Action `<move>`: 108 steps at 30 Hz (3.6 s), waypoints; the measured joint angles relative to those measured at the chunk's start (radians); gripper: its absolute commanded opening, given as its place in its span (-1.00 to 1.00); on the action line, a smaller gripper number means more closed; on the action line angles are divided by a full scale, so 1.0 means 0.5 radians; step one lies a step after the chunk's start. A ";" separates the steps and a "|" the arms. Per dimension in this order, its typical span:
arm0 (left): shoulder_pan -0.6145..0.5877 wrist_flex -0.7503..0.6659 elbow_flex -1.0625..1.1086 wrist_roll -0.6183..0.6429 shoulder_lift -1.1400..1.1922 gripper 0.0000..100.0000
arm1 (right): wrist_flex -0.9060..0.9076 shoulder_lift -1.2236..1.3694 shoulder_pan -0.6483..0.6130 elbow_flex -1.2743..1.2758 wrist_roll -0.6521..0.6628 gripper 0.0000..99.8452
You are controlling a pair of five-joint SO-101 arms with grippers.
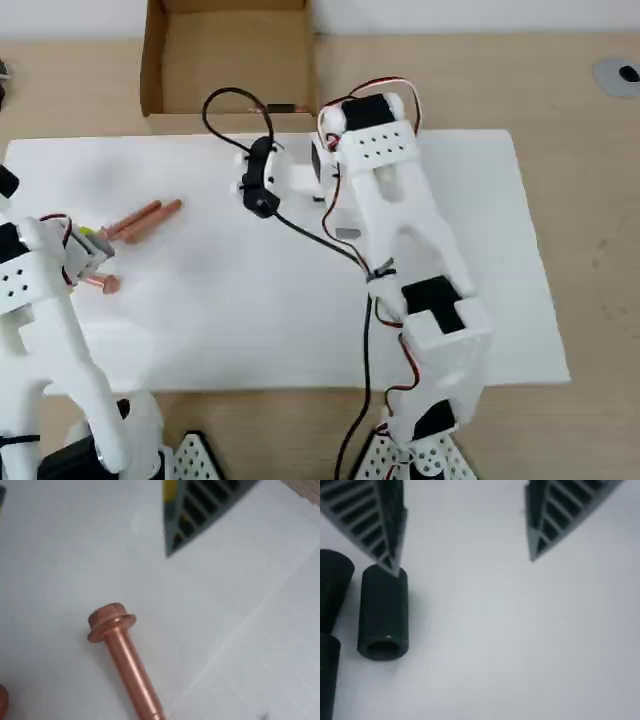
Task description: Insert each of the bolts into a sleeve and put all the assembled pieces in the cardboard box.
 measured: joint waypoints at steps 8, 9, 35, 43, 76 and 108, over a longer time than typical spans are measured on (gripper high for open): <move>0.000 0.000 0.000 -0.012 0.000 -0.51 | -0.006 0.193 0.000 -0.043 -0.031 -0.58; 0.000 0.000 0.000 -0.012 0.000 -0.51 | -0.018 0.242 0.006 -0.077 -0.049 -0.58; 0.000 0.000 0.000 -0.012 0.000 -0.51 | -0.003 0.654 0.169 -0.494 -0.110 -0.58; 0.000 0.000 0.000 -0.012 0.000 -0.51 | -0.021 0.660 0.169 -0.497 -0.110 -0.58; 0.000 0.000 0.000 -0.068 0.000 -0.51 | 0.000 0.675 0.175 -0.795 -0.110 -0.38; 0.000 0.000 0.000 -0.068 0.000 -0.51 | -0.150 0.666 0.187 -0.460 -0.092 -0.36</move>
